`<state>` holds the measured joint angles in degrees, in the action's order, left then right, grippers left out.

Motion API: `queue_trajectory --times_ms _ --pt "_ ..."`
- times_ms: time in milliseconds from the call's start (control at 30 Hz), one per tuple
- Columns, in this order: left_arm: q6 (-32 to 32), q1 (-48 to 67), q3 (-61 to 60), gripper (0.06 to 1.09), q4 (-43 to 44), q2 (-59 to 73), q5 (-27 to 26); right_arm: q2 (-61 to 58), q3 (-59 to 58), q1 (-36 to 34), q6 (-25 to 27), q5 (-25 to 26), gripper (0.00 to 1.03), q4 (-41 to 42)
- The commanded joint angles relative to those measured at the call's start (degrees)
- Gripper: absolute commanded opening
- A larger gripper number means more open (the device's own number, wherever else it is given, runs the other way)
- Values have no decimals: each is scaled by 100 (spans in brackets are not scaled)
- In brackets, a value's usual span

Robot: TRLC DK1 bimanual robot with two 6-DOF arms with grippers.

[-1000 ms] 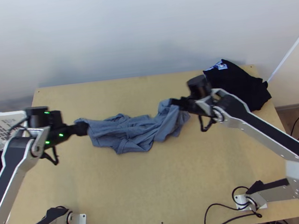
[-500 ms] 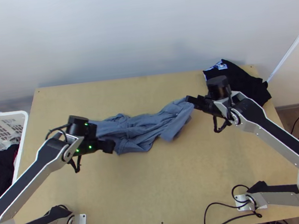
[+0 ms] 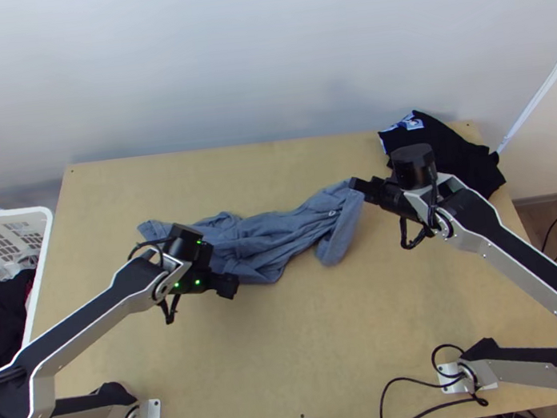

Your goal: Fold the t-shirt

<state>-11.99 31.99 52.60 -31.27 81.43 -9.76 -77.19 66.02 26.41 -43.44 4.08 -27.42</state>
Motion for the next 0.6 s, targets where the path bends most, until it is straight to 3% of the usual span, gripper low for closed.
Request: queue_trajectory --times_ms 0,67,100,300,567 --pt "-76 36 -92 103 138 251 -52 169 -89 -57 -7 76 3 88" --pt "-49 44 -101 99 191 339 -52 178 -98 -57 -7 76 3 96" --pt "-84 44 -109 91 226 356 -52 178 -98 -57 -7 76 3 105" --pt "-67 36 -145 10 543 576 -17 204 -142 -75 -7 93 3 114" --pt "-102 -861 304 9 481 172 -26 283 -186 -295 64 111 3 114"
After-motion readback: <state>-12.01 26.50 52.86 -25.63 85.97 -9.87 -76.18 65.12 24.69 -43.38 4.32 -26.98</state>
